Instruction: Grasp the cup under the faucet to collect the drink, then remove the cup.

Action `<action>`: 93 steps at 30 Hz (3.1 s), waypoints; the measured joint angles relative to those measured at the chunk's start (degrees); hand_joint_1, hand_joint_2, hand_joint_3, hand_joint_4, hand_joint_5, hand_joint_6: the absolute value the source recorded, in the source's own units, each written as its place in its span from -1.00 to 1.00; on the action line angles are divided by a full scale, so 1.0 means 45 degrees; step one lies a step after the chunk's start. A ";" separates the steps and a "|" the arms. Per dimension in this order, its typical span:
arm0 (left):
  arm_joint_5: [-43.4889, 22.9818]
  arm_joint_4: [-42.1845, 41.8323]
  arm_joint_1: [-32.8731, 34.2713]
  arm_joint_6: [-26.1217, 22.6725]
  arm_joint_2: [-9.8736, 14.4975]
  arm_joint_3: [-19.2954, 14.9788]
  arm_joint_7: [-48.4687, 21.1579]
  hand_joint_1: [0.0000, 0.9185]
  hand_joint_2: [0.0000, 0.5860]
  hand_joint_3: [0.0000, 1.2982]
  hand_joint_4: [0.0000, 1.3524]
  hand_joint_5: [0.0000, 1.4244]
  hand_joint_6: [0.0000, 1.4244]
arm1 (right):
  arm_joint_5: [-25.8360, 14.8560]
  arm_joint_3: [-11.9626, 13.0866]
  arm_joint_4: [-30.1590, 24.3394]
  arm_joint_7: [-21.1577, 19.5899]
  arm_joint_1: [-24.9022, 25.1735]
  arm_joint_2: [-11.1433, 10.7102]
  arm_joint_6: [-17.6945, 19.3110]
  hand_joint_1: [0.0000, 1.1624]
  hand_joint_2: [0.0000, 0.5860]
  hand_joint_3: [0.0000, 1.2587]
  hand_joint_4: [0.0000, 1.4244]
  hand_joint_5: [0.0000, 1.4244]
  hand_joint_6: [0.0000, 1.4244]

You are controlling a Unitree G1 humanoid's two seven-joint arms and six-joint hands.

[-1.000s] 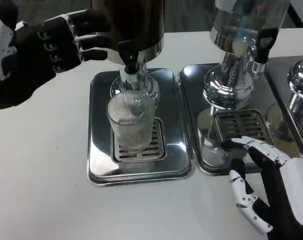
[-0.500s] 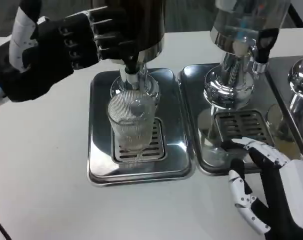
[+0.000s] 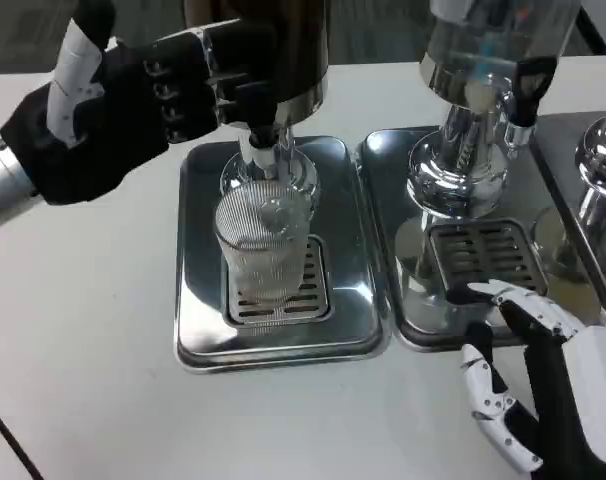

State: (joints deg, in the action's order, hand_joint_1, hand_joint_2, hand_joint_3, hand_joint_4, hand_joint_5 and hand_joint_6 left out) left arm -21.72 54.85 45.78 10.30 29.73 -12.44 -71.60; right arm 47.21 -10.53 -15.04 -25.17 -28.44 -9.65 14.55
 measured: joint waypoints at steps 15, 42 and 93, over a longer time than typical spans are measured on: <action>0.1017 0.0418 0.0000 0.2616 -0.0591 0.0386 0.0222 -1.00 -0.93 -0.63 -0.84 -0.75 -0.77 | -0.0079 0.0010 0.0249 -0.0019 0.0077 0.0001 0.0000 -0.61 0.81 -0.28 -0.53 -0.54 -0.52; 0.1794 0.0977 -0.0117 0.6230 -0.0410 0.1105 0.0711 -1.00 -0.89 -0.61 -0.80 -0.73 -0.74 | -0.0522 0.0172 0.0234 0.0163 0.0145 -0.0055 -0.0027 -0.61 0.79 -0.28 -0.53 -0.54 -0.54; 0.2435 0.0228 -0.1053 1.0026 0.0304 0.2563 0.2811 -1.00 -0.83 -0.64 -0.83 -0.76 -0.72 | -0.2575 0.0719 -0.0687 0.2393 0.1062 0.0028 -0.0910 -0.46 0.47 -0.43 -0.61 -0.54 -0.55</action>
State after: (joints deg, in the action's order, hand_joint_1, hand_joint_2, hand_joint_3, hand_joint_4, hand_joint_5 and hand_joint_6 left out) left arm -10.76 55.87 41.05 55.42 31.10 -0.91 -58.95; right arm 35.63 -7.29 -18.13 -14.40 -23.66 -9.53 10.46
